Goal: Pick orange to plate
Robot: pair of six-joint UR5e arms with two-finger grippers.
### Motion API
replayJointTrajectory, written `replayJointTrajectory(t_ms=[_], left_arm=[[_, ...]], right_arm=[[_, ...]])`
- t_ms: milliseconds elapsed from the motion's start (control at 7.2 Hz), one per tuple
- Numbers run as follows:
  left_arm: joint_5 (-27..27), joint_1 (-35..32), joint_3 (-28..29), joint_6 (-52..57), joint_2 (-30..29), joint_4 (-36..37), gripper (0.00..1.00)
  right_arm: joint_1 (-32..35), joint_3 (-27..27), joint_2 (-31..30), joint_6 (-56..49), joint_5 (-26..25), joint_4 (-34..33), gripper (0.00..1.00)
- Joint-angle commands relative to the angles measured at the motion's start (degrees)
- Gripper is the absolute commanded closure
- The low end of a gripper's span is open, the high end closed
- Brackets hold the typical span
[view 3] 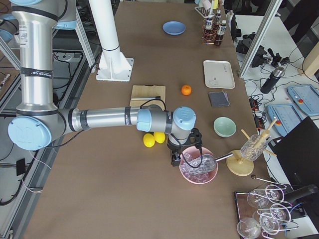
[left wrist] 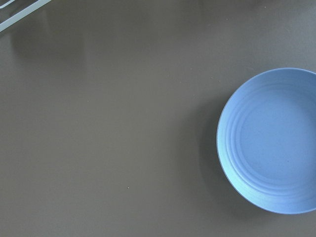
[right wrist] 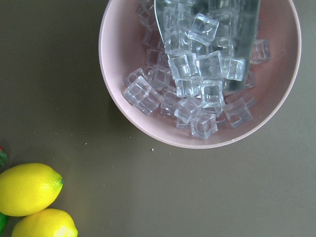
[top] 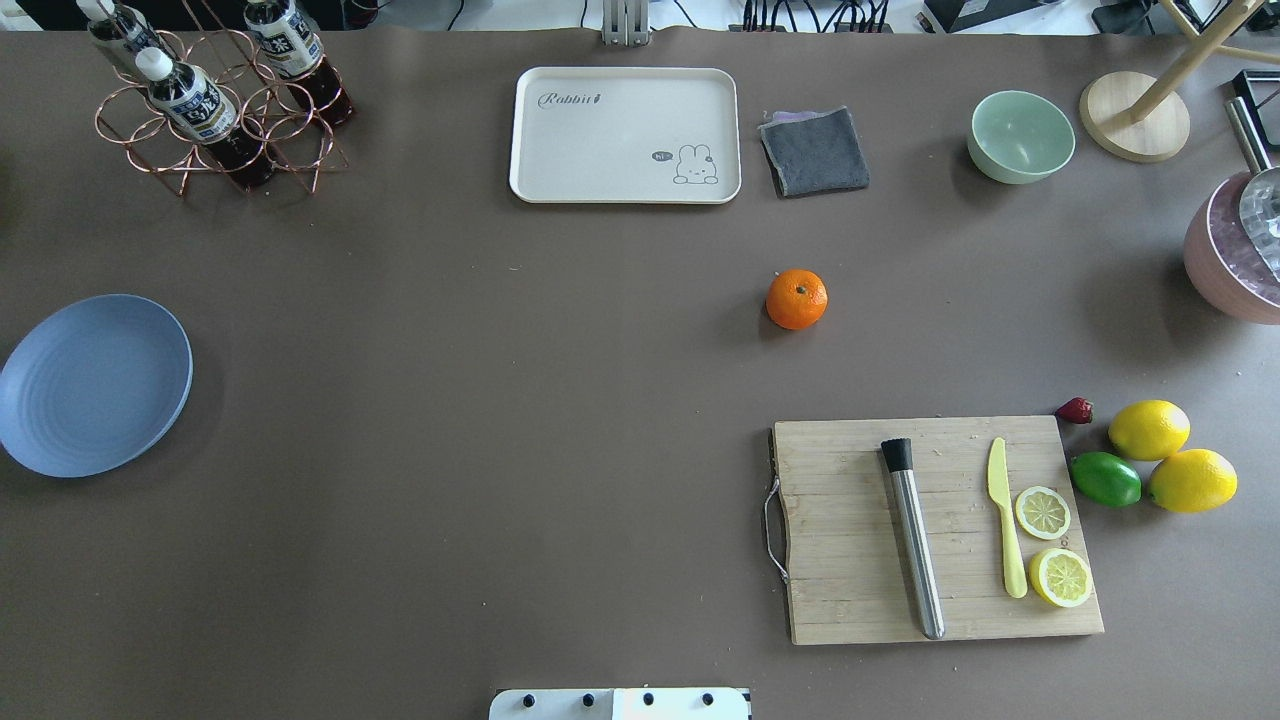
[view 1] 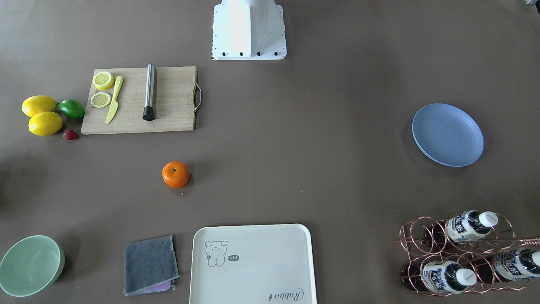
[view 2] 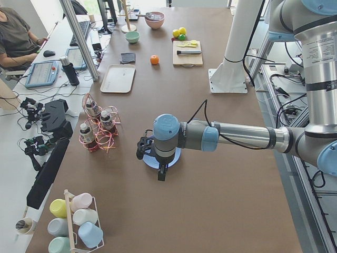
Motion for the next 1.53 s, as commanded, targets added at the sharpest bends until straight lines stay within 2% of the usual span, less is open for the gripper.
replayJointTrajectory(t_ms=[0, 972, 1389], left_arm=[[-0.17, 0.87, -0.06, -0.03, 0.50, -1.18, 0.02], [-0.35, 2.01, 0.28, -0.12, 0.07, -2.94, 0.03], [-1.75, 2.10, 0.63, -0.29, 0.42, -2.77, 0.02]], right_arm=[[0.00, -0.17, -0.08, 0.13, 0.10, 0.00, 0.00], [-0.61, 0.00, -0.08, 0.04, 0.28, 0.00, 0.00], [-0.79, -0.26, -1.39, 0.04, 1.85, 2.45, 0.00]])
